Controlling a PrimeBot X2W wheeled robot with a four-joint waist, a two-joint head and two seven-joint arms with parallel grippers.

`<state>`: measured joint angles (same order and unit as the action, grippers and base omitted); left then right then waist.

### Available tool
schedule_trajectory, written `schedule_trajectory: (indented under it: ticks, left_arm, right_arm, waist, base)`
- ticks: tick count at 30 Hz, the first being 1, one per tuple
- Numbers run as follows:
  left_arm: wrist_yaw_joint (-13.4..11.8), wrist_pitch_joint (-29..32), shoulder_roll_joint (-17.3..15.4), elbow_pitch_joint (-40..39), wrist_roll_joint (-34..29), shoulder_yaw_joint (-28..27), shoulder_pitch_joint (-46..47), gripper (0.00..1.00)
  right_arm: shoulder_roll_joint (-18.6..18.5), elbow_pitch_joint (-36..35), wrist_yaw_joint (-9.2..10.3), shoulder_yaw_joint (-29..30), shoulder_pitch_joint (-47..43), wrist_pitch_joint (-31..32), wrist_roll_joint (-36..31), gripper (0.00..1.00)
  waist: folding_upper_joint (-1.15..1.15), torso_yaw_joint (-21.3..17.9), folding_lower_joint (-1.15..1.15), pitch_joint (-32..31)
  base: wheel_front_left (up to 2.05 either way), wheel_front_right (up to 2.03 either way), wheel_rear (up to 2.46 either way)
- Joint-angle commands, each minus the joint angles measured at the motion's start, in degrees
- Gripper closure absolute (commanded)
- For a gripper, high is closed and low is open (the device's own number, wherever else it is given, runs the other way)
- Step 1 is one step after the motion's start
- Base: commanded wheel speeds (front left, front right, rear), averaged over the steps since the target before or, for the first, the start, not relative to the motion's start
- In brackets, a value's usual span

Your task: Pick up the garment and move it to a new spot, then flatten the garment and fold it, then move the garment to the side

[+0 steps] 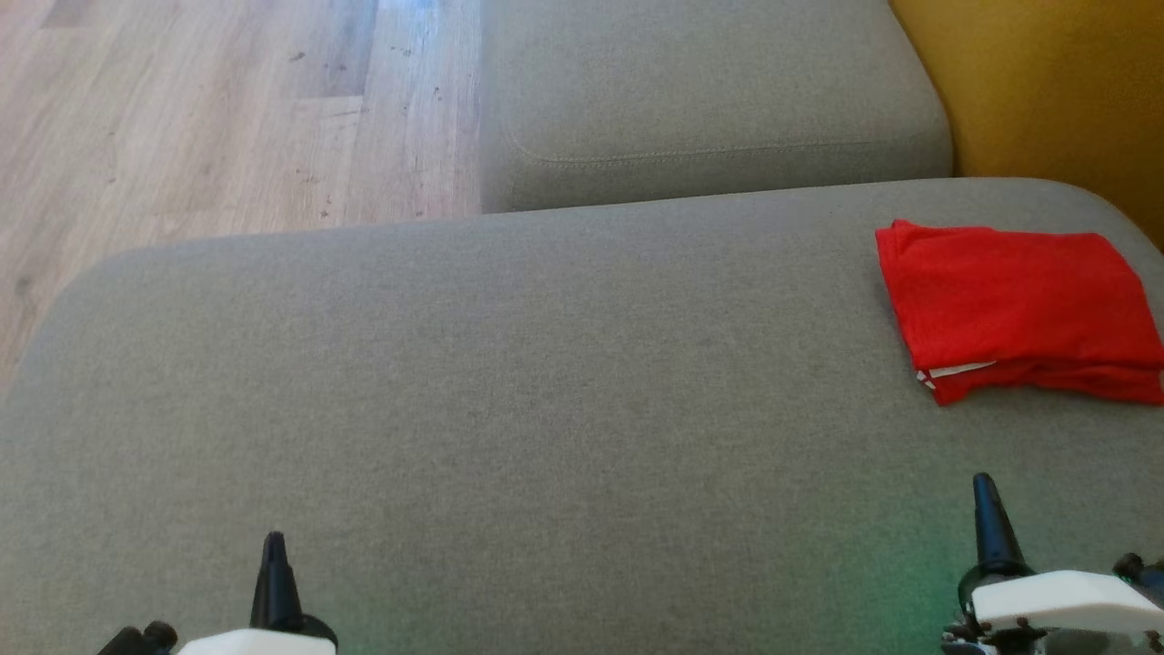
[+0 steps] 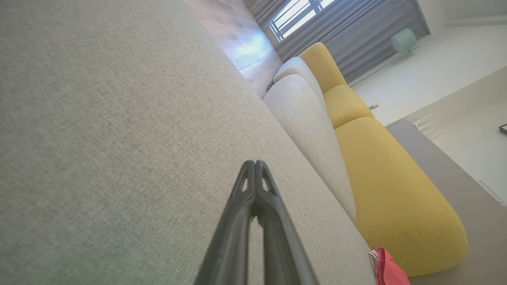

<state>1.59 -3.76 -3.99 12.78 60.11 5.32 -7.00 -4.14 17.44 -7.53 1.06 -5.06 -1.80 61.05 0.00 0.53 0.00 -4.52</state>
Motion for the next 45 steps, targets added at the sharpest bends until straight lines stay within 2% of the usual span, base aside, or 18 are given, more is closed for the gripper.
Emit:
schedule_trajectory:
  ticks: [1, 45]
  left_arm:
    - [0.5, 0.2, -0.7, -1.3, 1.4, -1.9, 3.3, 1.0]
    - [5.4, 7.7, -0.5, 0.9, 30.7, -8.9, 12.1, 1.0]
  right_arm:
    - [0.0, -2.0, 0.03, -0.1, 3.5, 0.3, 1.5, 1.0]
    - [1.1, -3.3, 0.04, 5.0, 10.5, 7.6, 28.2, 1.0]
  waist:
    - [0.0, 0.0, 0.0, 0.1]
    - [0.0, -0.5, 0.0, 4.3]
  base:
    - [0.0, 0.0, 0.0]
    - [0.0, 0.0, 0.0]
